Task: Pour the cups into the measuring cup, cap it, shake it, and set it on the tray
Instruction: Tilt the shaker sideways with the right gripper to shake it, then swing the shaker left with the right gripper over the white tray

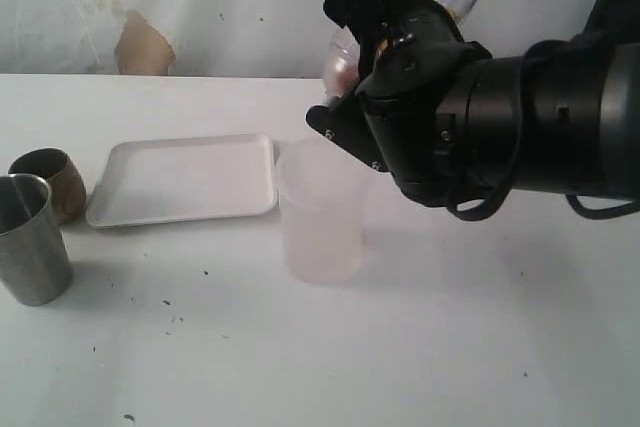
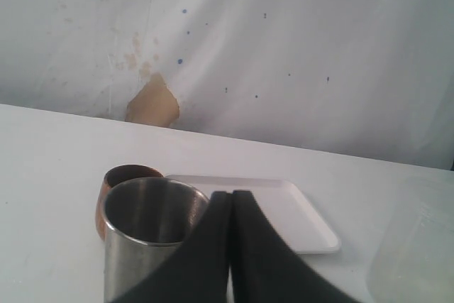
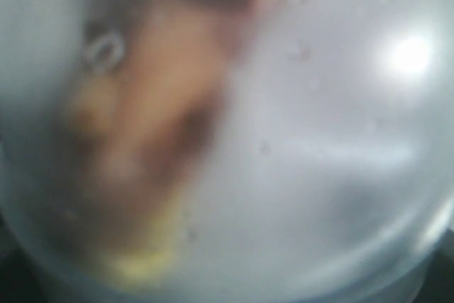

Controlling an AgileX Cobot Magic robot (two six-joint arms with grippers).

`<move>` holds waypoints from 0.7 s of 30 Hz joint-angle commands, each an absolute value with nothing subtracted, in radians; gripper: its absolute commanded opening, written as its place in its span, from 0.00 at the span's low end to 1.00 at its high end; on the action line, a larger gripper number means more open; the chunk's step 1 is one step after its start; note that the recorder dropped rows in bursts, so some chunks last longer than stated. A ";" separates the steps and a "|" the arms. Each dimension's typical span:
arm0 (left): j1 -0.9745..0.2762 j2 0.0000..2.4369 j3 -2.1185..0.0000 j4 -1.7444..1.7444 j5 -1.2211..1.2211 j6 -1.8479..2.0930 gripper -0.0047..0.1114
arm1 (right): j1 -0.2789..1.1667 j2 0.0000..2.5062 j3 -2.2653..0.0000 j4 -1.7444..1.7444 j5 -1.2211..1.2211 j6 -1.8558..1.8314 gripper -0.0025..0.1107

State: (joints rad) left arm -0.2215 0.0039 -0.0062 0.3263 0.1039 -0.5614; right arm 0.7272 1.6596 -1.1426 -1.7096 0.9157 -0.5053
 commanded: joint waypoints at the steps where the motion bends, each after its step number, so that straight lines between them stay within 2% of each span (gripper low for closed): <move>1: -0.222 0.000 0.000 0.329 0.099 -0.563 0.04 | 0.727 1.616 -1.155 -1.744 0.909 -0.422 0.02; 5: -0.222 0.000 0.000 0.329 0.099 -0.563 0.04 | 0.727 1.591 -1.178 -1.744 0.860 -0.156 0.02; 11: -0.222 0.000 0.000 0.329 0.099 -0.563 0.04 | 0.727 1.586 -1.235 -1.744 0.770 0.436 0.02; 21: -0.222 0.000 0.000 0.329 0.099 -0.563 0.04 | 0.727 1.631 -1.366 -1.744 0.244 1.357 0.02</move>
